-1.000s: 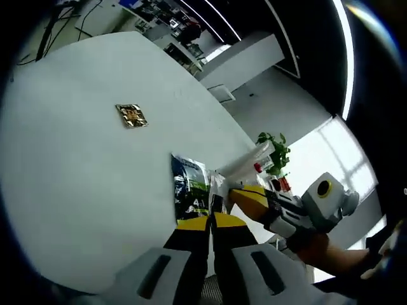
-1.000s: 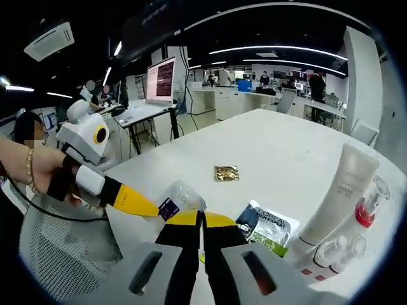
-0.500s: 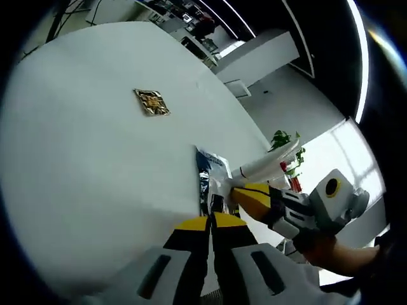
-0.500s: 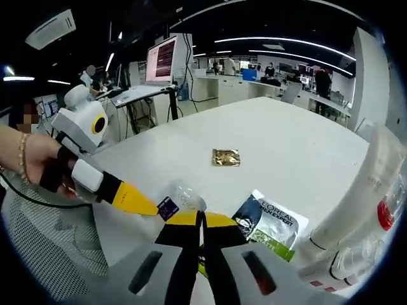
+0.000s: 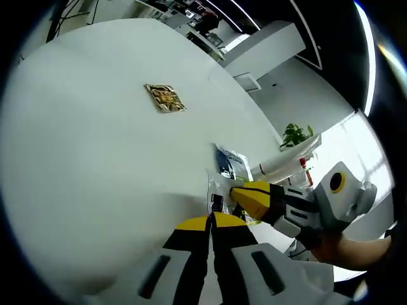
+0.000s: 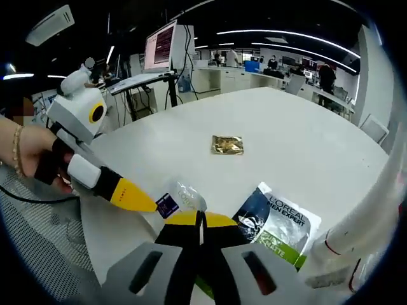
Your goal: Arrange the skincare products in the storage area until every visible bottle or jar stands upright without overlapping.
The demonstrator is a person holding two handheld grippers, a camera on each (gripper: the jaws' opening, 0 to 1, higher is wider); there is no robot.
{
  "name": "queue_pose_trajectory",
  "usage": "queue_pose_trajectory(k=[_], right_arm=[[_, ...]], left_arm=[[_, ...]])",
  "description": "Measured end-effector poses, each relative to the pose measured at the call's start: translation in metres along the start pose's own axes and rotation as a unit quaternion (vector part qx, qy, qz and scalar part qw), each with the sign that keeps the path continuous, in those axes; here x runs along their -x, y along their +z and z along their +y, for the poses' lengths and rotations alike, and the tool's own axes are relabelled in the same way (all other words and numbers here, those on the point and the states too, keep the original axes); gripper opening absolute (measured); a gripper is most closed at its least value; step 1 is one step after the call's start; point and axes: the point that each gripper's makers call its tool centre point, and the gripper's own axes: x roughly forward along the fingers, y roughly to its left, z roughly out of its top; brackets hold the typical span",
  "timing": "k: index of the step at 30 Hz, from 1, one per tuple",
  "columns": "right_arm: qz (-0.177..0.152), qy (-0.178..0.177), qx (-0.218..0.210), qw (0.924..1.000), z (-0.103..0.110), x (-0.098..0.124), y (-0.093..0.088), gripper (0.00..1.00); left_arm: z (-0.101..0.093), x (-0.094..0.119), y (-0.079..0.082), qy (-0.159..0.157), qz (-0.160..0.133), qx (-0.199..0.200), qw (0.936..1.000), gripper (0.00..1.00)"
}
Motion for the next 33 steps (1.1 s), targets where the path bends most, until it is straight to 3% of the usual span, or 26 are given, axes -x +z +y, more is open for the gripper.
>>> queue_pose_trajectory(k=[8, 12, 18, 22, 29, 30, 33], right_arm=[[0.015, 0.001, 0.018, 0.9997, 0.000, -0.013, -0.010, 0.01], [0.023, 0.001, 0.030, 0.9993, 0.001, -0.014, -0.012, 0.02], [0.028, 0.000, 0.044, 0.9986, 0.000, -0.017, -0.014, 0.02], [0.026, -0.003, 0.046, 0.9986, -0.001, -0.017, -0.014, 0.02], [0.022, -0.001, 0.068, 0.9975, 0.000, -0.019, -0.015, 0.01], [0.022, 0.001, 0.066, 0.9976, 0.000, -0.019, -0.015, 0.01], [0.021, 0.002, 0.068, 0.9974, 0.000, -0.020, -0.014, 0.01]], left_arm=[[0.011, -0.002, 0.000, 0.011, 0.009, -0.022, 0.9997, 0.00], [0.012, -0.005, 0.001, 0.020, 0.015, -0.057, 0.9981, 0.00], [0.019, -0.011, 0.000, 0.043, 0.033, -0.148, 0.9874, 0.00], [0.019, -0.013, 0.002, 0.052, 0.036, -0.184, 0.9808, 0.01], [0.016, -0.011, 0.002, 0.074, 0.060, -0.293, 0.9515, 0.05], [0.022, -0.010, 0.004, 0.087, 0.066, -0.319, 0.9414, 0.07], [0.017, -0.009, 0.010, 0.092, 0.060, -0.378, 0.9193, 0.13]])
